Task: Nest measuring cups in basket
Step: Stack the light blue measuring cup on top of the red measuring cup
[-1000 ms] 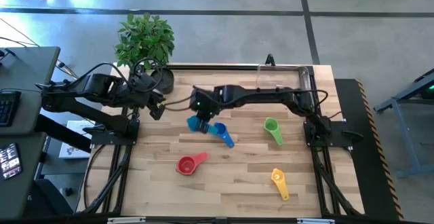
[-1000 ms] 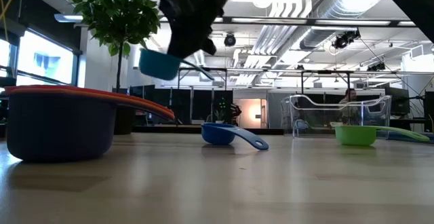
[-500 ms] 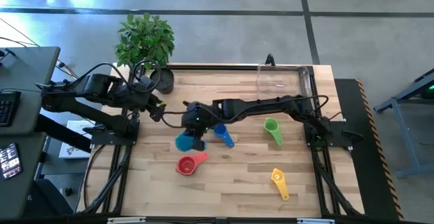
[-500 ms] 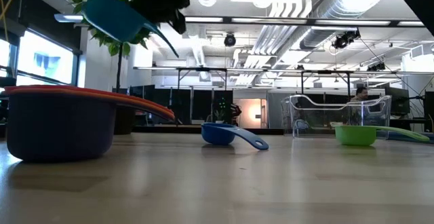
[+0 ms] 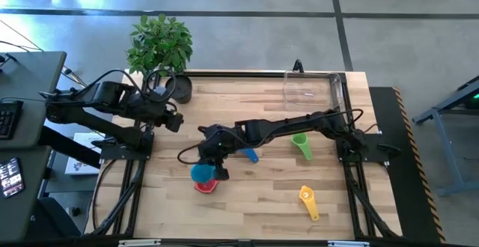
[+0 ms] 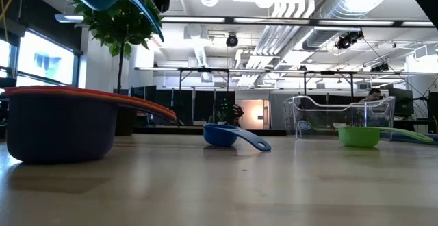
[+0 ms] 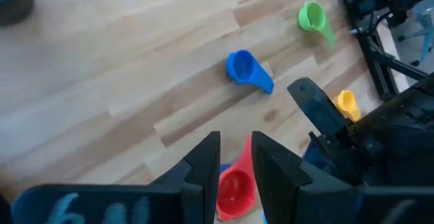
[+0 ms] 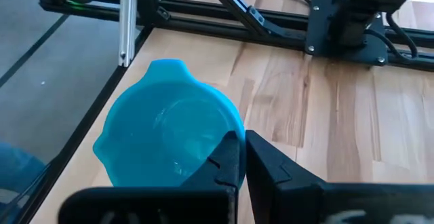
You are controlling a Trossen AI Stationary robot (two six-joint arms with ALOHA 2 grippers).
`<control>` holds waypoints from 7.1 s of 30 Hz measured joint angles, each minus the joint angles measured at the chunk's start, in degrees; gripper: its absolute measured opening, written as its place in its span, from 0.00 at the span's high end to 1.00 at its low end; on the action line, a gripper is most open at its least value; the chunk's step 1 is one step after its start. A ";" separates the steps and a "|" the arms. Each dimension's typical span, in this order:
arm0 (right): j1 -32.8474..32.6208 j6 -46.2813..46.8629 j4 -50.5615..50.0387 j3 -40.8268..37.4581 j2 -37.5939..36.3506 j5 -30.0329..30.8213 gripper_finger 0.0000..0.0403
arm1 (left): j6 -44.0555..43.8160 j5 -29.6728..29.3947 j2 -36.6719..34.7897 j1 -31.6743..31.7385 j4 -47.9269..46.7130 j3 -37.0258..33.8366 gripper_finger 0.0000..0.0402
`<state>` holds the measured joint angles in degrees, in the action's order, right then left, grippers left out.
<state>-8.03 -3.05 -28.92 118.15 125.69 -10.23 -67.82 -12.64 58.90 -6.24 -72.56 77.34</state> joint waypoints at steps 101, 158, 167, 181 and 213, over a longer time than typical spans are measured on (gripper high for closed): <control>-2.60 -4.73 -6.66 5.86 11.15 5.79 0.79 | -5.04 0.52 10.79 -9.59 -1.29 -0.02 0.82; -11.52 58.27 -20.02 5.42 13.68 16.81 0.78 | 7.05 2.07 10.75 -9.61 -0.89 0.00 0.82; -10.67 58.07 -20.66 5.42 13.30 23.13 0.78 | 8.12 3.16 10.77 -9.61 -0.89 0.00 0.82; -7.31 55.32 -28.49 5.51 11.55 22.71 0.78 | 11.08 3.14 10.79 -9.61 -0.99 0.00 0.82; -0.36 25.12 -42.81 5.57 2.32 6.44 0.78 | -1.20 0.32 10.81 -14.88 -2.07 -10.28 0.82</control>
<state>-8.40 22.07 -71.73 123.72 128.01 -3.78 -69.02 -12.32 69.71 -21.12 -74.63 67.07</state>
